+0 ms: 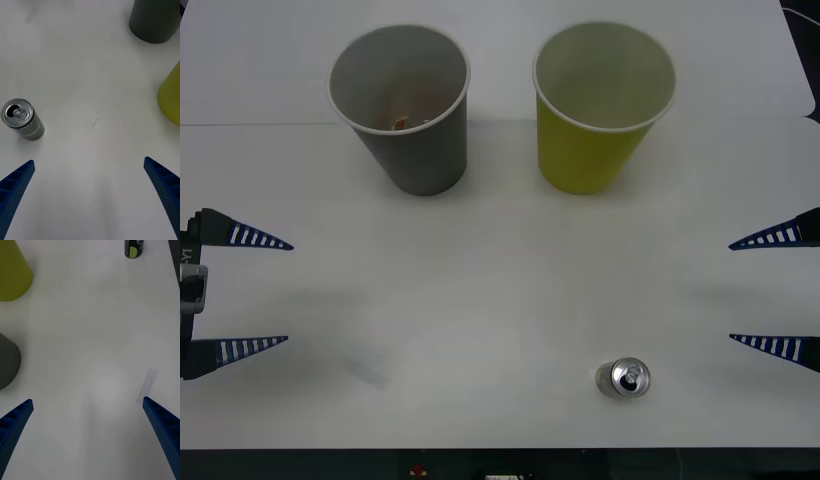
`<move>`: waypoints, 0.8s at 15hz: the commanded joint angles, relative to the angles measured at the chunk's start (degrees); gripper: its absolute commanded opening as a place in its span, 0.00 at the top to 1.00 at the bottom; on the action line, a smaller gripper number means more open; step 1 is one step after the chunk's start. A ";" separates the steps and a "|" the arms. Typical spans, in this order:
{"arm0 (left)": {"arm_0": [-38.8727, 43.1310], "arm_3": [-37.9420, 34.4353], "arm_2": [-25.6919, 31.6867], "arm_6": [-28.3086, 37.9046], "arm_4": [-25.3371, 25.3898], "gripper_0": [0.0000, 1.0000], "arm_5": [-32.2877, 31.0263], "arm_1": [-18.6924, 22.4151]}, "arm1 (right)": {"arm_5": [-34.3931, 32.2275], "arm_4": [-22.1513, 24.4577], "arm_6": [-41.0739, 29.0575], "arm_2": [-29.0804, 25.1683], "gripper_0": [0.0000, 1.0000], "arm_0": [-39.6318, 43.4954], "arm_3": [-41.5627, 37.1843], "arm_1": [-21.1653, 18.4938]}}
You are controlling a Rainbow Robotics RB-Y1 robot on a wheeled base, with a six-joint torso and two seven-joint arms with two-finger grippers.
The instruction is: Put the can into the green bin and the plastic bottle into the gray bin
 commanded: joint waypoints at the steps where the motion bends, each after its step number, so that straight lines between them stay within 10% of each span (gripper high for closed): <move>1: 0.00 0.00 0.00 0.00 0.00 0.00 0.00 0.00 | 0.00 0.00 0.00 0.00 0.00 0.00 0.00 0.00; 12: 0.00 0.00 0.00 0.00 0.00 0.00 0.00 0.00 | 1.98 -9.26 4.47 -1.35 0.00 7.15 2.24 -0.04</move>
